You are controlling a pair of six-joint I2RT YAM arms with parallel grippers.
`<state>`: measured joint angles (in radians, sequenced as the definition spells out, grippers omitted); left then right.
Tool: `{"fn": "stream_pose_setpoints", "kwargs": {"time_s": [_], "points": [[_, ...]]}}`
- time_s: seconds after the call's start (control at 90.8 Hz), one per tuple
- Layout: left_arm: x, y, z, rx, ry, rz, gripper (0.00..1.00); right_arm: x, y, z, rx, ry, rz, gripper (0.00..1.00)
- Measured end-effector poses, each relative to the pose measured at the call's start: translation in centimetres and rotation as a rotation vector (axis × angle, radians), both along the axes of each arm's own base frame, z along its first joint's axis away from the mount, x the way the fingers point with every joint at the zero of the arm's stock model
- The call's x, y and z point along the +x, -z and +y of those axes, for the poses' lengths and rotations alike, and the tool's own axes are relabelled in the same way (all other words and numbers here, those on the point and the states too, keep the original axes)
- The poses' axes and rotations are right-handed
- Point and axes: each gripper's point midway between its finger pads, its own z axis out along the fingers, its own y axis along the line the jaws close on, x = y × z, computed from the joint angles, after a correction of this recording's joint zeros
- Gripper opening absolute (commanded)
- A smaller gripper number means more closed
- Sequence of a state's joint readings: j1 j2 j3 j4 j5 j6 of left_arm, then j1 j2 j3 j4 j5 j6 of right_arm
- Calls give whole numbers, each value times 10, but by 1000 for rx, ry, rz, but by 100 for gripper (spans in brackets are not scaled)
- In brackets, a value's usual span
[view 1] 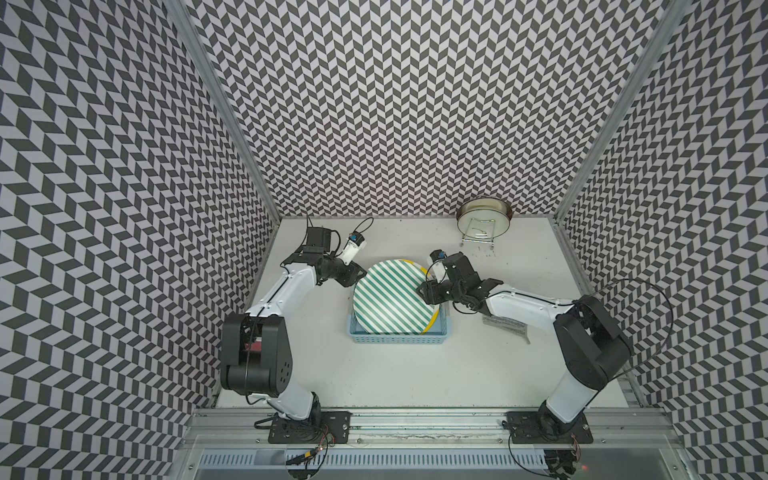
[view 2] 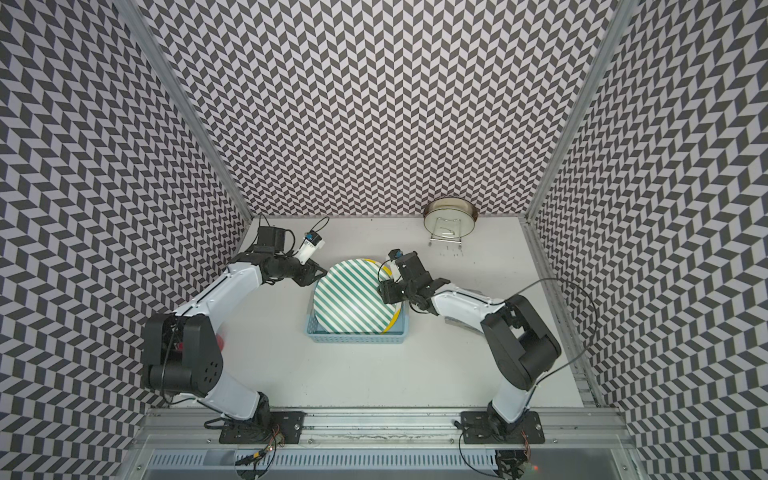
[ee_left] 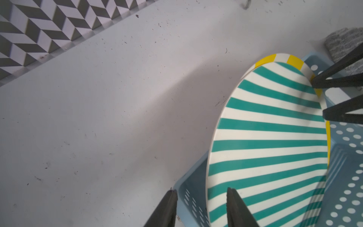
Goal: Wipe the wet plate dry
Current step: Pick up the plate from the bin.
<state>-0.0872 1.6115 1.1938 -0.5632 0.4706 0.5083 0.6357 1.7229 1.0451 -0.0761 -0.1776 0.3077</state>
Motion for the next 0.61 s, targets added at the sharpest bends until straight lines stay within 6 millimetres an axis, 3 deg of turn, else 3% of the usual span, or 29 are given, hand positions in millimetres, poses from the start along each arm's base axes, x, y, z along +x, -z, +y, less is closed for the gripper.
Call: {"fn": "stream_pose_setpoints", "kwargs": {"time_s": [0.231,0.606], "points": [[-9,24,-2,26,50,89,35,0,0,0,2,3,2,63],[-14,25,-8,38,99,94,21,0,0,0,5,8,6,62]]}}
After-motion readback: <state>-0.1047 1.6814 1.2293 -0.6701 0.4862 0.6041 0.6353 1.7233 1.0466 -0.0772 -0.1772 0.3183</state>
